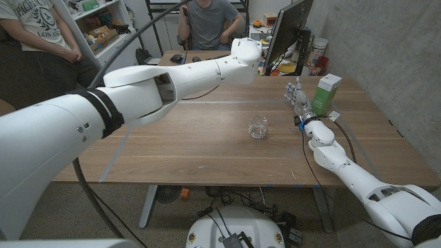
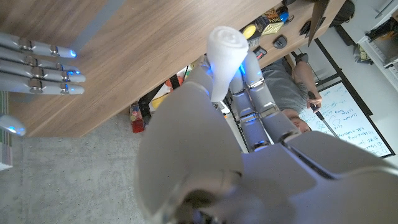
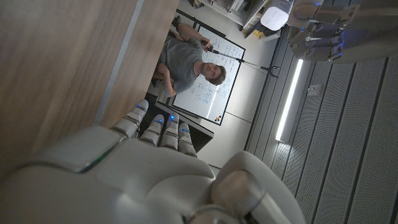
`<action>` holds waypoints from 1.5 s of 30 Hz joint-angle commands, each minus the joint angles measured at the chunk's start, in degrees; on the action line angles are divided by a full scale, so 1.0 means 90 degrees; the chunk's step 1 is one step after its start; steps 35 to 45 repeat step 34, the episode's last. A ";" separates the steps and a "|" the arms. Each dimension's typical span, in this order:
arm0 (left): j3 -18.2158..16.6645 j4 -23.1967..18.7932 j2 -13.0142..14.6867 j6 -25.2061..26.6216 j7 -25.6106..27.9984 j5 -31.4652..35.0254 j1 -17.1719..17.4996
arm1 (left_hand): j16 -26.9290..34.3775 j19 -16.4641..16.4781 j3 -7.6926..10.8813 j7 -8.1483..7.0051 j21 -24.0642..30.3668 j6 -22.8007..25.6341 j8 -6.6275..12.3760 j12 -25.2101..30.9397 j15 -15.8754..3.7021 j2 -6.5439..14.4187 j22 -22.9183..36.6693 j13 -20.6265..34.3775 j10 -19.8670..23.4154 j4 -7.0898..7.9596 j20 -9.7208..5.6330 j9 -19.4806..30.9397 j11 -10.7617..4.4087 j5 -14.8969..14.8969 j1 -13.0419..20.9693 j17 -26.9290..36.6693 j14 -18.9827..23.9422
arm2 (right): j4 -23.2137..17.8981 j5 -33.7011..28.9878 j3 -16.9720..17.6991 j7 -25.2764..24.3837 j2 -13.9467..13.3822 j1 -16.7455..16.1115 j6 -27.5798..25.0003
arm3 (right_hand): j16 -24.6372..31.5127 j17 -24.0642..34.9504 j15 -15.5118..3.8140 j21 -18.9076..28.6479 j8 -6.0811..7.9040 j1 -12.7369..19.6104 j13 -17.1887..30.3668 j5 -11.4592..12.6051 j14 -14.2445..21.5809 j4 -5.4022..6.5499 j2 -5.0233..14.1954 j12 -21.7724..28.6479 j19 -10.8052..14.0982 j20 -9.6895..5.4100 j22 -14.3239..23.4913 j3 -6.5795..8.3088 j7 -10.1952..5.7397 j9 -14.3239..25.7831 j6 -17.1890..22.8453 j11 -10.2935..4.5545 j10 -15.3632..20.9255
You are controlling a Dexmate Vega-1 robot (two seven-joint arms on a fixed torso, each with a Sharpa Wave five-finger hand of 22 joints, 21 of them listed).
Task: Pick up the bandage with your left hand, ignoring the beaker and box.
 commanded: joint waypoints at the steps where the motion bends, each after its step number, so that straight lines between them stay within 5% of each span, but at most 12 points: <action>1: 0.0384 -0.0112 -0.0104 0.0465 -0.0255 0.0208 -0.0459 | -0.0030 -0.0045 -0.0011 -0.0012 0.0013 0.0065 -0.0010 0.0040 -0.1060 0.0266 -0.0042 0.0013 0.0028 -0.0010 -0.0517 0.0001 -0.0030 0.0030 0.0322 0.0045 0.0349 | -0.0017 -0.0045 -0.0029 0.0015 -0.0009 -0.0007 0.0035 | -0.0018 0.0021 -0.0040 -0.0009 0.0029 0.0032 0.0018 0.0017 -0.0035 0.0024 0.0165 -0.0010 -0.0006 -0.0010 0.0022 0.0006 0.0015 0.0018 0.0018 -0.0006 -0.0035; 4: 0.0608 -0.0003 -0.0185 0.0549 -0.0352 0.0287 -0.0583 | -0.0080 -0.0055 -0.0016 0.0005 0.0029 0.0094 -0.0020 0.0048 -0.1068 0.0259 -0.0106 -0.0015 0.0026 -0.0011 -0.0523 -0.0042 -0.0059 0.0034 0.0316 0.0036 0.0340 | -0.0029 -0.0055 -0.0032 0.0002 -0.0015 -0.0009 0.0024 | -0.0019 0.0021 -0.0037 -0.0009 0.0027 0.0032 0.0018 0.0016 -0.0040 0.0024 0.0165 -0.0010 -0.0007 -0.0011 0.0022 0.0006 0.0014 0.0018 0.0012 -0.0011 -0.0038; 45: 0.0635 0.0014 -0.0144 0.0496 -0.0320 0.0040 -0.0565 | -0.0270 -0.0063 -0.0070 -0.0014 0.0239 0.0270 -0.0022 0.0125 -0.1092 0.0244 -0.0611 -0.0228 0.0076 -0.0008 -0.0492 -0.0217 -0.0109 0.0039 0.0245 0.0096 0.0464 | 0.0127 -0.0079 -0.0020 -0.0004 0.0034 0.0064 0.0166 | -0.0027 0.0019 -0.0037 -0.0019 0.0028 0.0040 0.0017 0.0015 -0.0090 0.0022 0.0167 -0.0014 -0.0049 -0.0009 0.0020 0.0011 0.0013 0.0018 0.0009 -0.0004 -0.0065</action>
